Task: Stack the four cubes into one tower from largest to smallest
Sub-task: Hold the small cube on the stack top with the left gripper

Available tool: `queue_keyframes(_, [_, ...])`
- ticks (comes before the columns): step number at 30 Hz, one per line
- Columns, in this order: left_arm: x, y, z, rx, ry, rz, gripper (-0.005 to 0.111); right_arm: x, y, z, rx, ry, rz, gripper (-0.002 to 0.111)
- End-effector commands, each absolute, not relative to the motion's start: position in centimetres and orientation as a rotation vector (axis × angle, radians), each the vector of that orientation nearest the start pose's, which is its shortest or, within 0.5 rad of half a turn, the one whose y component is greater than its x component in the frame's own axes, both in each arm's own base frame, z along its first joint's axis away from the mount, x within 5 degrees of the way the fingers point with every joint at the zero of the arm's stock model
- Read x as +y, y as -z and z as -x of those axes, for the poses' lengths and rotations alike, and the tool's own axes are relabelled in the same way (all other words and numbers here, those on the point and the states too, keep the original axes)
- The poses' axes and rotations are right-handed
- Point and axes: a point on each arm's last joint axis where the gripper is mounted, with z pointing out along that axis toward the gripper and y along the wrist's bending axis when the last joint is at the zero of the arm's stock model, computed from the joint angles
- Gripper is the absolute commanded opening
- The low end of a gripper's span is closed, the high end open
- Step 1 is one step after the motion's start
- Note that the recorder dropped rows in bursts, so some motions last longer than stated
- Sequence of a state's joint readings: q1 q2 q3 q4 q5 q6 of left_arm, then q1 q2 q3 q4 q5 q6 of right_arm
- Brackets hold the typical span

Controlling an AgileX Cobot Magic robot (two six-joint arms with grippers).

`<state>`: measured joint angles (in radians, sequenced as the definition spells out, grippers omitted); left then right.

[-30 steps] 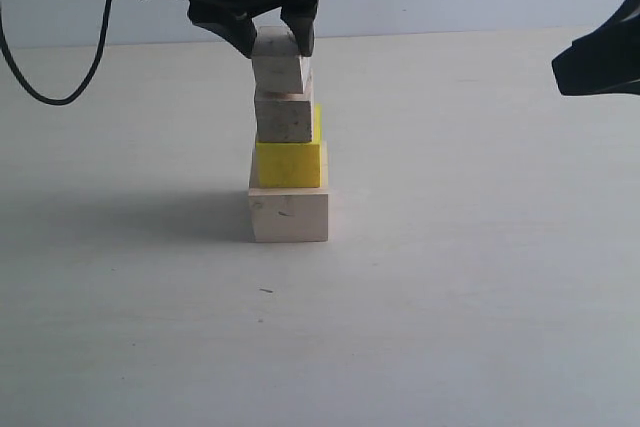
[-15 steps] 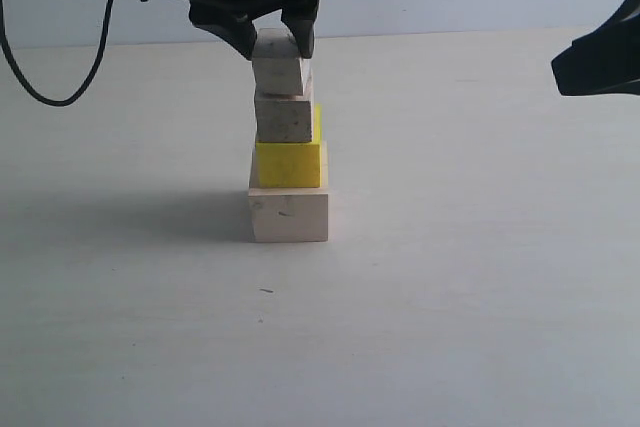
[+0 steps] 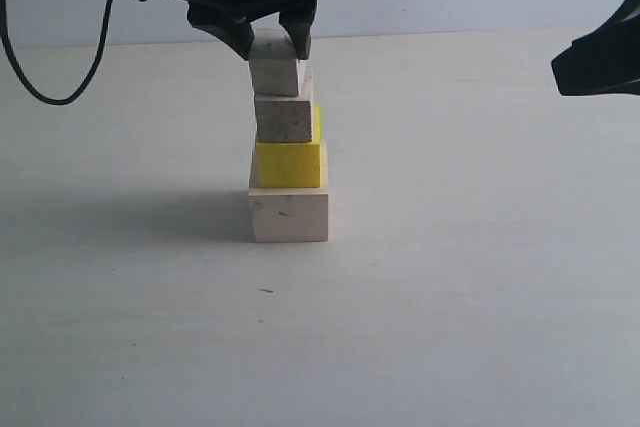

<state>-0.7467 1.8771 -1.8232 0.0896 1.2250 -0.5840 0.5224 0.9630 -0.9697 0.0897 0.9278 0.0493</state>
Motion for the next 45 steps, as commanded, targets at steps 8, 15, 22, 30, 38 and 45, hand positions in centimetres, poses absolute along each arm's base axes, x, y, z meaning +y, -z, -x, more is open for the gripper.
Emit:
queue_keyframes(8, [-26.86,-33.05,-30.15,2.751,0.226,-0.242,0.0,9.44,-35.51,-14.99,2.37,-0.38,0.54,0.0])
queue_keyframes(15, [-26.93,-33.04,-30.09,2.757,0.239,-0.24,0.0,9.44,-35.51,-14.99,2.37,-0.38,0.54,0.0])
queue_keyframes(22, [-27.11,-33.02,-29.92,2.773,0.272,-0.235,0.0,9.45,-35.51,-14.99,2.371,-0.382,0.539,0.0])
queue_keyframes(30, [-27.08,-33.02,-29.95,2.77,0.266,-0.236,0.0,9.44,-35.49,-14.96,2.374,-0.38,0.543,0.0])
queue_keyframes(38, [-27.04,-33.02,-29.98,2.77,0.263,-0.217,0.0,9.44,-35.49,-14.96,2.374,-0.38,0.543,0.0])
queue_keyframes(45, [-27.04,-33.02,-29.98,2.77,0.263,-0.217,0.0,9.44,-35.49,-14.96,2.374,-0.38,0.543,0.0])
